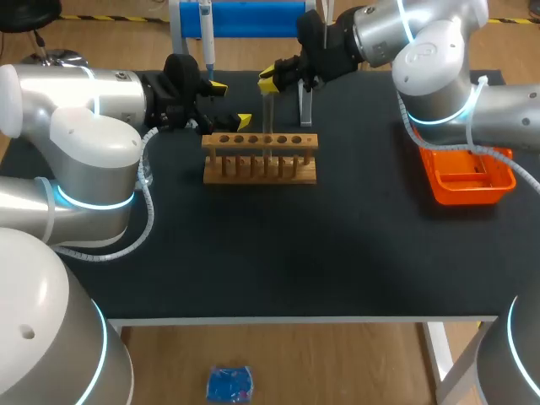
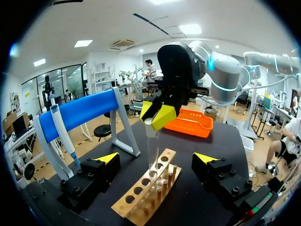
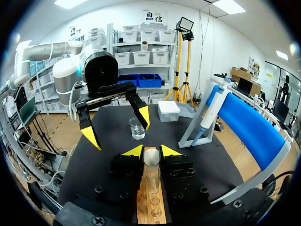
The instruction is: Invert the test tube, pick up the pipette, mount the tip to pipette, aspirate from beaker and dispense into the tube, eject the tip, return the pipette, and cap with the stopper.
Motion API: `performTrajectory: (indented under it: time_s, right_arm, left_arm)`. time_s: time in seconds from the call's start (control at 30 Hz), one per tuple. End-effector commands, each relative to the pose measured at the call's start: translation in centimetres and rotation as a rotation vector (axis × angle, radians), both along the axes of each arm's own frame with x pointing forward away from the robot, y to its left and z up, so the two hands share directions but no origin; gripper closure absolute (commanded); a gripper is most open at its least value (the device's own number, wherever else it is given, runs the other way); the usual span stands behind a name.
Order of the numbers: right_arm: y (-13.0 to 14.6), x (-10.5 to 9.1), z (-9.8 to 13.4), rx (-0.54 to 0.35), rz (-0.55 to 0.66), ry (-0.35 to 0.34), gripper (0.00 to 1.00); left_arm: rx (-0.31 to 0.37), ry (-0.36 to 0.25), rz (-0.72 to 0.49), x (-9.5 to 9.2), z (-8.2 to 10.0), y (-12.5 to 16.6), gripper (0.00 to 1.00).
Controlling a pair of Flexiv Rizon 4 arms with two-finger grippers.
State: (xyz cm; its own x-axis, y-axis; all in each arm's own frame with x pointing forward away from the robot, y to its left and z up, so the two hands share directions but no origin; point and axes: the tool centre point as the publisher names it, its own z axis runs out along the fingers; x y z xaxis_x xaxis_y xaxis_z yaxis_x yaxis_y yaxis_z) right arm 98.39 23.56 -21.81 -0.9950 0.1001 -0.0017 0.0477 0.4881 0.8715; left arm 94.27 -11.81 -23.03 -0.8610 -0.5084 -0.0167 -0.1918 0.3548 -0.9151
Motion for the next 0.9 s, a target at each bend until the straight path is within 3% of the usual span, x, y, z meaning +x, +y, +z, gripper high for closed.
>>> performTrajectory:
  time_s: [0.03,0.9]
  right_arm:
    - [-0.13,-0.14,0.2,0.002,0.002,-0.002,1.0]
    - [-1.02,-0.22,-0.73,-0.003,-0.008,0.011,1.0]
  left_arm:
    - [-0.006,-0.006,0.001,-0.05,-0.2,0.0,0.0]
    - [-0.006,-0.006,0.001,-0.05,-0.2,0.0,0.0]
